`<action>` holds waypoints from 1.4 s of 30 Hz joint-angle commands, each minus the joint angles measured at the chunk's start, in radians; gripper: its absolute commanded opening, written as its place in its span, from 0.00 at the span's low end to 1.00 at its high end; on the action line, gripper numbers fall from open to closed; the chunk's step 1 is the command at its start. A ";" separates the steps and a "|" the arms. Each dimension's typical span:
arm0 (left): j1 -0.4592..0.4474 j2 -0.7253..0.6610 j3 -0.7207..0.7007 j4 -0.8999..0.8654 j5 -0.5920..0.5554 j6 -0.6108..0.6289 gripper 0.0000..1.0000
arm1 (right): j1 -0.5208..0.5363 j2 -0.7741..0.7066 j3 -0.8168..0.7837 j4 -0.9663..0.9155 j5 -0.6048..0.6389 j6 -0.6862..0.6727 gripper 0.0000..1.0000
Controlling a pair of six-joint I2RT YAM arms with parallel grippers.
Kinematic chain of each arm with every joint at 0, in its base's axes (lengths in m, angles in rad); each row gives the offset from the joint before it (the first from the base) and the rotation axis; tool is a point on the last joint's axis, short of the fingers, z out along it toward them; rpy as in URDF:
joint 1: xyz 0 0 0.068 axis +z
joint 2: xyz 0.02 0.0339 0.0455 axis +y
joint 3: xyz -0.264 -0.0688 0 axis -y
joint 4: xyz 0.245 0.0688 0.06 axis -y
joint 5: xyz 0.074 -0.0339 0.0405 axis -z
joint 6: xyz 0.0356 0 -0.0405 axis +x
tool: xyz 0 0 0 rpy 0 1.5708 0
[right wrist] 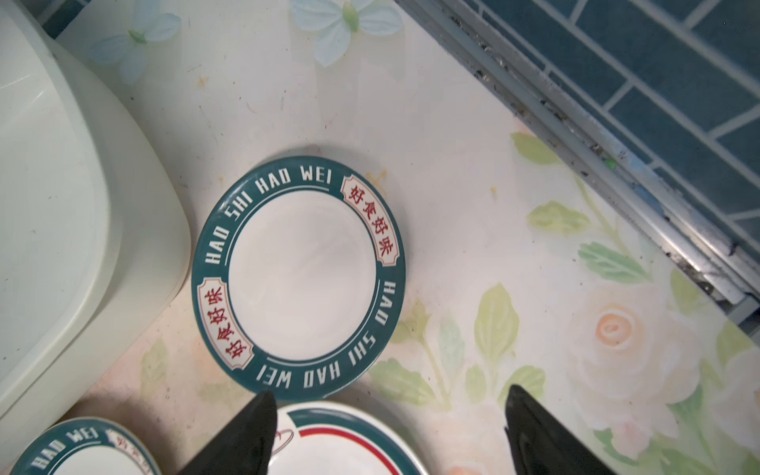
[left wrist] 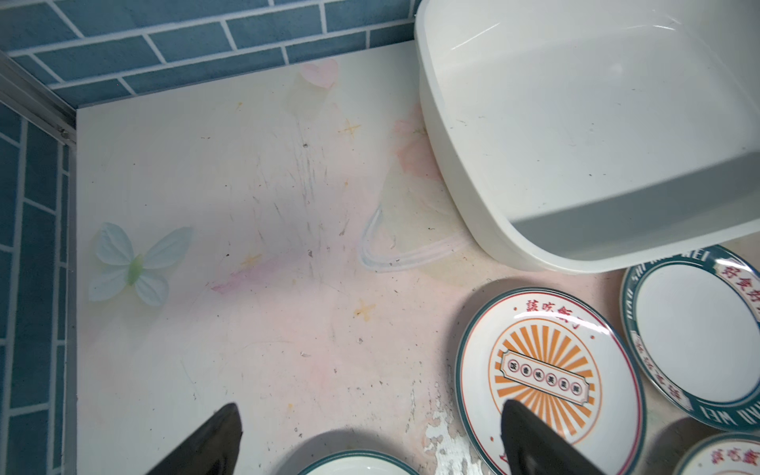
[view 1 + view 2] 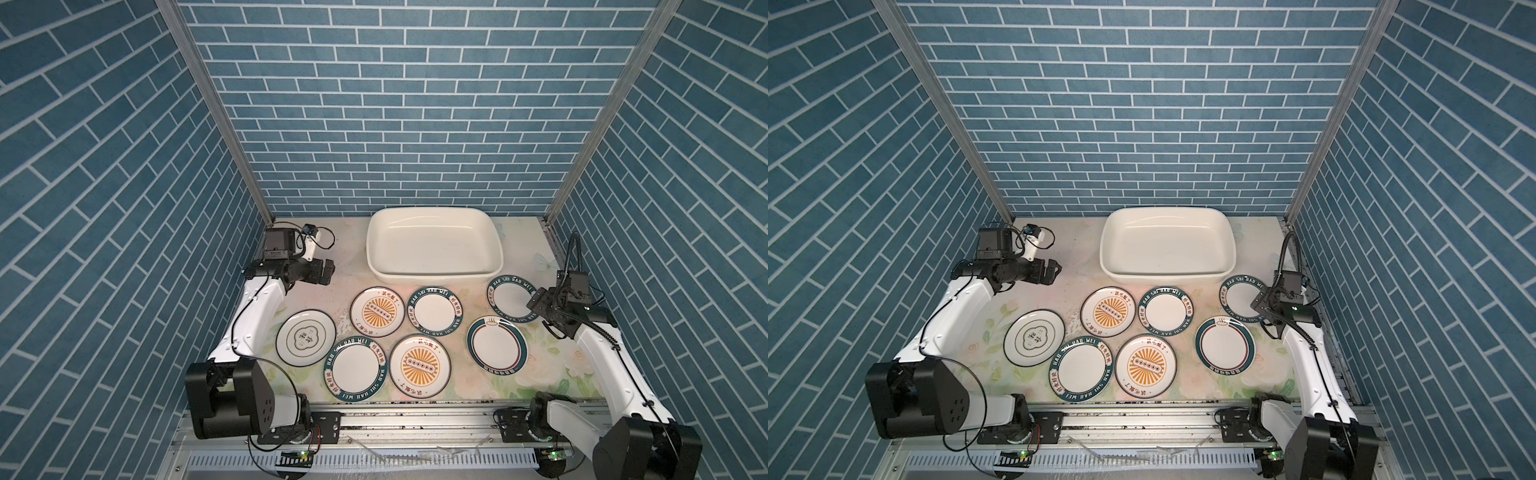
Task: Place the plates into the plastic bin on the countertop
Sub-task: Pick up the plate from the middle-right of the table.
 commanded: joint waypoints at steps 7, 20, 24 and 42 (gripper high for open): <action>-0.084 0.040 0.115 -0.174 0.066 0.025 1.00 | -0.024 0.033 -0.024 -0.100 -0.208 0.067 0.80; -0.101 0.070 0.154 -0.229 0.145 0.017 1.00 | -0.267 0.105 -0.157 0.093 -0.428 0.052 0.70; -0.104 0.070 0.159 -0.227 0.155 0.014 1.00 | -0.335 0.166 -0.189 0.199 -0.507 0.052 0.64; -0.110 0.044 0.139 -0.192 0.171 0.005 1.00 | -0.437 0.349 -0.248 0.459 -0.706 0.034 0.57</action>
